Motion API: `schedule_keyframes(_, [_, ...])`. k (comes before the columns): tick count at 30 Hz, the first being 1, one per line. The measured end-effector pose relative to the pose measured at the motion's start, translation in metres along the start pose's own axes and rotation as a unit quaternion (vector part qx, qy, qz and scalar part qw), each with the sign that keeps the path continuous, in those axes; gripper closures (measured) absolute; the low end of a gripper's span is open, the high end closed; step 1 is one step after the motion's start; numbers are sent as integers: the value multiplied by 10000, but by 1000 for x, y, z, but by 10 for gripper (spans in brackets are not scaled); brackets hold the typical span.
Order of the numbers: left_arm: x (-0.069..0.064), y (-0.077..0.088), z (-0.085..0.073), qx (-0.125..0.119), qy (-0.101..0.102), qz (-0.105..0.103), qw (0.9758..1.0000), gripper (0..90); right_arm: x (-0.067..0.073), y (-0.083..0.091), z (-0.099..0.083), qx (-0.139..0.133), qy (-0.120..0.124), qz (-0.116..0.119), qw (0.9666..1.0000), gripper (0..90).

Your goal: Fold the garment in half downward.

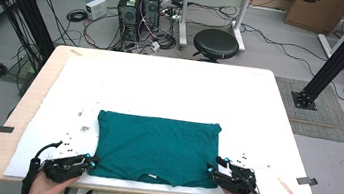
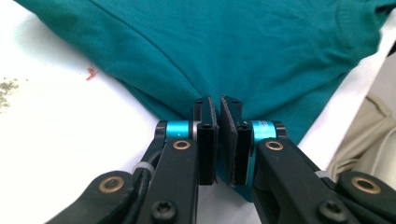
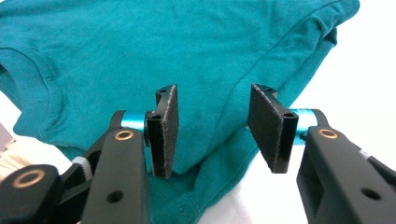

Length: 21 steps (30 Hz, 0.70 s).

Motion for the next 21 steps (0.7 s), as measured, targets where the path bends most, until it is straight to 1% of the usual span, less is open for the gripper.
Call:
schedule_keyframes(1, [0, 2, 2, -85, 60, -54, 9999, 833, -1, 0, 1, -17, 20, -5, 10000, 551])
schedule_keyframes(2, [2, 4, 5, -176, 85, -44, 9998, 810, -1, 0, 1, -3, 11, -2, 10000, 551])
schedule_keyframes(4, [9, 9, 14, -388, 151, 100, 9991, 716, -4, 0, 5, -47, 4, -3, 10000, 551])
schedule_keyframes(5, [14, 10, 22, -542, 157, 226, 9981, 683, -4, -1, 8, -59, -17, 3, 10000, 545])
schedule_keyframes(6, [17, 10, 26, -648, 153, 279, 9974, 662, -5, -3, 13, -76, -33, 2, 10000, 543])
schedule_keyframes(7, [22, 10, 32, -764, 133, 350, 9964, 662, -5, -4, 15, -79, -53, 8, 10000, 543])
schedule_keyframes(9, [34, 5, 42, -806, 190, 571, 9949, 675, -6, -9, 25, -157, 18, 6, 9999, 547])
schedule_keyframes(11, [48, -4, 53, -849, 273, 740, 9933, 718, -6, -15, 35, -201, 56, 0, 9998, 575])
schedule_keyframes(12, [59, -12, 60, -826, 308, 922, 9918, 740, -8, -19, 40, -215, 57, -40, 9997, 593])
schedule_keyframes(14, [74, -25, 68, -806, 436, 1052, 9902, 785, -12, -29, 54, -296, 134, -120, 9994, 636])
schedule_keyframes(15, [83, -32, 71, -839, 514, 1205, 9878, 795, -14, -33, 59, -331, 155, -208, 9991, 649])
schedule_keyframes(16, [89, -36, 72, -804, 588, 1301, 9865, 814, -17, -39, 64, -336, 207, -373, 9985, 656])
schedule_keyframes(17, [97, -42, 71, -761, 697, 1396, 9848, 825, -20, -43, 67, -306, 209, -441, 9983, 657])
schedule_keyframes(19, [106, -51, 64, -495, 764, 1485, 9847, 835, -29, -56, 72, -209, 201, -630, 9976, 664])
schedule_keyframes(20, [108, -53, 60, -367, 787, 1491, 9850, 837, -34, -63, 72, -134, 212, -714, 9971, 666])
schedule_keyframes(21, [111, -55, 56, -242, 792, 1567, 9842, 837, -38, -69, 72, -46, 219, -758, 9969, 666])
Point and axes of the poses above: each handheld gripper's, and its own axes: y roughly backward along the jaws, z roughly out of its top, x roughly to its left, the point moved 7 cm from there along -y, roughly forward along the jaws, and after that the axes turned 7 degrees about -y, right-handed, at the moved point
